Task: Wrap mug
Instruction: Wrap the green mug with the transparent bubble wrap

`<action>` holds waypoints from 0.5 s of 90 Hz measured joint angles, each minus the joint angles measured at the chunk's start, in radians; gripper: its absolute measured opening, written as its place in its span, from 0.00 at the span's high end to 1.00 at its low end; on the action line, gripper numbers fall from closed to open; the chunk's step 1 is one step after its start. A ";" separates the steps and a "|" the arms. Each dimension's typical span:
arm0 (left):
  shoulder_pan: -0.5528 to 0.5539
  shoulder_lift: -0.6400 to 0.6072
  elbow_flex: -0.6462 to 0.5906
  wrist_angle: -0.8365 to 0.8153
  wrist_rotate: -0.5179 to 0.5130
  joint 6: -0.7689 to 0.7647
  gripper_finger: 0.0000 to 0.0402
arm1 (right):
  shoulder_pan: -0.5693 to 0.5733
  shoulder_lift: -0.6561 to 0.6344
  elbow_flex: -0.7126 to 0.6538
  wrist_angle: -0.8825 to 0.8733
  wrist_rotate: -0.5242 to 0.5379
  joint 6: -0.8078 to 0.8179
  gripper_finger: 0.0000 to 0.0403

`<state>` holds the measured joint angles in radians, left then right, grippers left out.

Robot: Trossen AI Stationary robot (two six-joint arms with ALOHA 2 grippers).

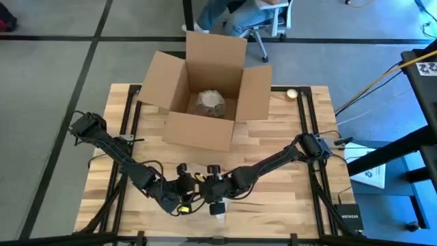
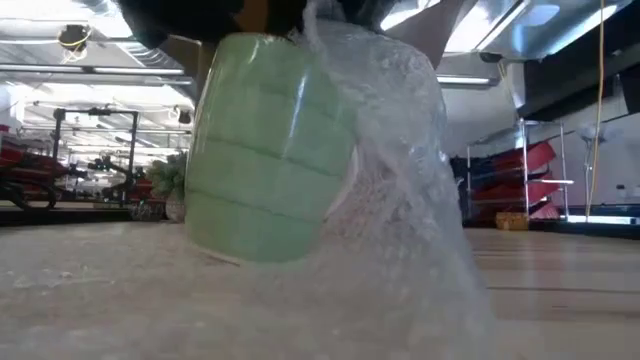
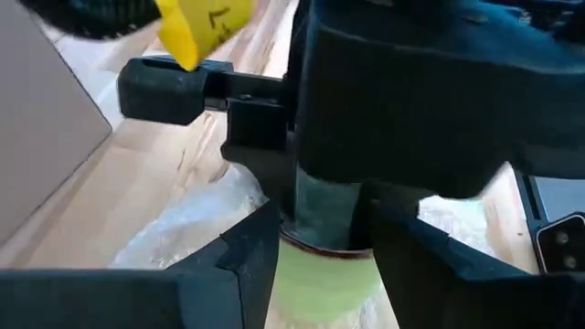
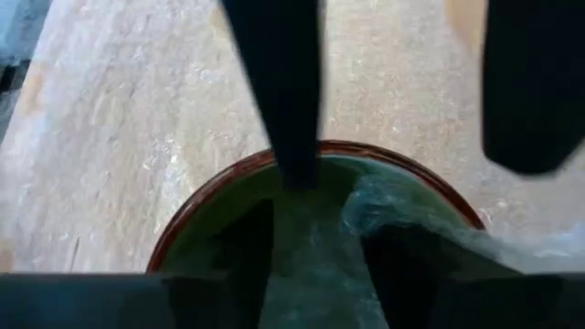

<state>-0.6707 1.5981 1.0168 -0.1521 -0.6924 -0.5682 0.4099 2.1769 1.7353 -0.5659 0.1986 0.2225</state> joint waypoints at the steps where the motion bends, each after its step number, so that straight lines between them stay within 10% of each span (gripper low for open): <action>1: 0.000 0.001 0.000 0.002 0.000 0.000 0.62 | 0.000 0.000 0.000 0.000 0.000 0.000 0.62; 45: -0.051 -0.003 -0.001 -0.021 -0.061 -0.034 0.62 | -0.005 0.001 0.055 -0.012 0.019 0.010 0.62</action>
<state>-0.7212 1.5950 1.0161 -0.1730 -0.7532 -0.6022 0.4046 2.1780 1.7900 -0.5780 0.2171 0.2325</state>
